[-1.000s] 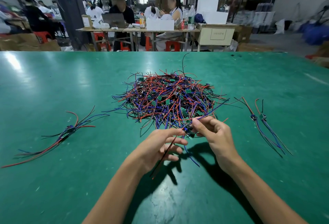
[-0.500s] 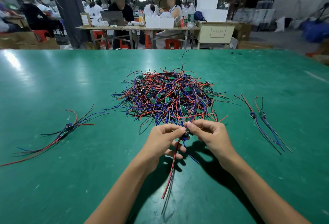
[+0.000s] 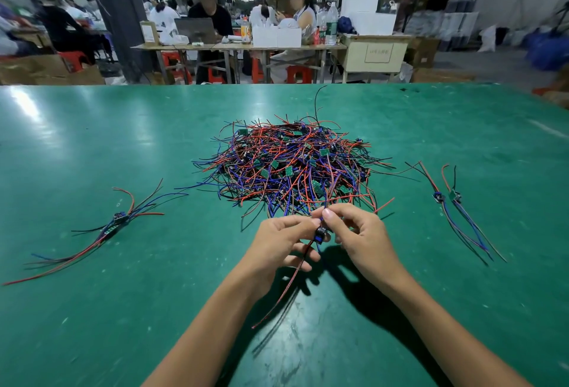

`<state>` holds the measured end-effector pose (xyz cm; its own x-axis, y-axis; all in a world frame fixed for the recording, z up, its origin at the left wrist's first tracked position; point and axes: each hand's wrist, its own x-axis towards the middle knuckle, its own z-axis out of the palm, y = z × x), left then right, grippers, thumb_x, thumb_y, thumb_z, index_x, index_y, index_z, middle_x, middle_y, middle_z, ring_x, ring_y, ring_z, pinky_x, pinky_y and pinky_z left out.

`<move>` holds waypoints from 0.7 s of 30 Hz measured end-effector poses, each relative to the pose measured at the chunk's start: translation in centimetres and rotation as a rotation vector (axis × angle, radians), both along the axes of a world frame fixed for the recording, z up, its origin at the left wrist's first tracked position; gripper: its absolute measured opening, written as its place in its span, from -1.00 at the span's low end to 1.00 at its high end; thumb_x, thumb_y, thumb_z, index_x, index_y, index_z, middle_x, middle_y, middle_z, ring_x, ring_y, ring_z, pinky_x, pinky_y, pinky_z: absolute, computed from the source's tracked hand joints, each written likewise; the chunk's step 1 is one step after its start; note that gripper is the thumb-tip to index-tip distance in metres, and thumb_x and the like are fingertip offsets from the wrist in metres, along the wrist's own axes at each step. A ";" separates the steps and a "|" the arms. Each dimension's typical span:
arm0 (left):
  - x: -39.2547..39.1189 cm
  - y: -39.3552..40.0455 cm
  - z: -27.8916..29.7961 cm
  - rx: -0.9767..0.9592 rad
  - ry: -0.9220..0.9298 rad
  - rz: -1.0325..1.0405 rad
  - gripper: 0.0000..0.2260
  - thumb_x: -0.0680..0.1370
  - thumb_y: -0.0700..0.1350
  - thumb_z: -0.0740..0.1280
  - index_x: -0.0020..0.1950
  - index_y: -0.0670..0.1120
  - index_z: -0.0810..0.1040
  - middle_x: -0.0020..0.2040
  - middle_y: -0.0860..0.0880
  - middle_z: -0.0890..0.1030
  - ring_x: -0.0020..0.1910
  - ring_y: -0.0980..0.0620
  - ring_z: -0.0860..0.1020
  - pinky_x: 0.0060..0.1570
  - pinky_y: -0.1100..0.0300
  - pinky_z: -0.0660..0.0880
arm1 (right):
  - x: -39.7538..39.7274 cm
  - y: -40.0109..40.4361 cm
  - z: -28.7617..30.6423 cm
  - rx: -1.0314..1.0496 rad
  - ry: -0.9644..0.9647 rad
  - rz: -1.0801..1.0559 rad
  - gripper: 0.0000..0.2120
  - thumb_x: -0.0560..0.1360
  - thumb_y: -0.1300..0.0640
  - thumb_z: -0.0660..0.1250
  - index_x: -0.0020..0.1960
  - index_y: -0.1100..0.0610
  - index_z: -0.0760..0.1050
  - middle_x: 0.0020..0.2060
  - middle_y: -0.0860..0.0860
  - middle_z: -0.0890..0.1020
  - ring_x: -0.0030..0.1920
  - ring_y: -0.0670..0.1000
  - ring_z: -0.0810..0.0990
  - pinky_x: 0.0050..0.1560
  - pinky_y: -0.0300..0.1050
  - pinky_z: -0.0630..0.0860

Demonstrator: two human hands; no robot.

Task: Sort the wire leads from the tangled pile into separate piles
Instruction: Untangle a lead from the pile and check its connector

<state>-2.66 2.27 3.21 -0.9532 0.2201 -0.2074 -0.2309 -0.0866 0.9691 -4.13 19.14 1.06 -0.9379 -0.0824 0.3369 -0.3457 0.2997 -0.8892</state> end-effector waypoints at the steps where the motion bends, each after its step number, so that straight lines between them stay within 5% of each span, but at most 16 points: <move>1: 0.0 -0.1 0.1 0.014 0.004 -0.024 -0.81 0.59 -0.06 0.38 0.07 -0.14 0.70 -0.04 -0.10 0.72 -0.35 0.00 0.60 -0.41 0.24 0.51 | -0.1 0.0 0.1 -0.050 -0.018 0.008 -0.83 0.63 0.11 0.33 -0.02 0.00 0.71 -0.12 -0.09 0.72 -0.13 -0.04 0.65 -0.08 -0.13 0.54; 4: -0.1 -0.3 0.3 0.051 0.010 -0.072 -0.75 0.66 -0.06 0.26 0.16 -0.13 0.68 0.04 -0.11 0.71 -0.30 0.03 0.62 -0.38 0.27 0.50 | 0.0 0.0 0.5 -0.179 -0.076 0.012 -0.80 0.63 0.13 0.32 -0.05 0.00 0.71 -0.20 -0.07 0.71 -0.29 -0.18 0.57 -0.24 -0.38 0.43; 7: -0.2 -0.4 0.5 0.069 0.000 -0.080 -0.78 0.64 -0.08 0.29 0.17 -0.12 0.67 0.04 -0.08 0.70 -0.29 0.03 0.63 -0.37 0.26 0.53 | 0.1 0.0 0.8 -0.233 -0.102 0.035 -0.78 0.63 0.14 0.31 -0.07 -0.01 0.72 -0.27 -0.10 0.69 -0.32 -0.21 0.53 -0.29 -0.43 0.41; 15: 0.4 0.1 0.4 -0.046 0.053 -0.085 -0.78 0.54 0.03 0.43 0.10 -0.05 0.70 0.02 -0.02 0.73 -0.37 0.04 0.58 -0.36 0.27 0.42 | 0.8 -0.7 1.2 -0.448 -0.393 0.161 -0.81 0.60 0.08 0.32 -0.03 0.07 0.71 -0.17 0.06 0.67 -0.14 -0.01 0.56 -0.14 -0.13 0.49; 19: 0.4 0.5 0.5 0.001 0.050 -0.057 -0.82 0.55 -0.05 0.43 0.09 -0.10 0.70 -0.01 -0.04 0.72 -0.29 -0.04 0.68 -0.34 0.26 0.51 | 0.8 -1.3 1.2 -0.509 -0.415 0.085 -0.79 0.61 0.10 0.31 -0.05 0.07 0.71 -0.18 0.09 0.70 -0.14 0.07 0.59 -0.07 0.06 0.48; 21: 0.4 0.6 0.5 0.049 0.030 -0.079 -0.80 0.56 -0.07 0.42 0.12 -0.13 0.69 0.02 -0.09 0.72 -0.26 -0.07 0.69 -0.32 0.24 0.56 | 0.8 -1.4 1.3 -0.468 -0.349 0.072 -0.78 0.62 0.14 0.29 -0.08 0.06 0.71 -0.18 0.07 0.71 -0.18 0.02 0.61 -0.06 -0.01 0.47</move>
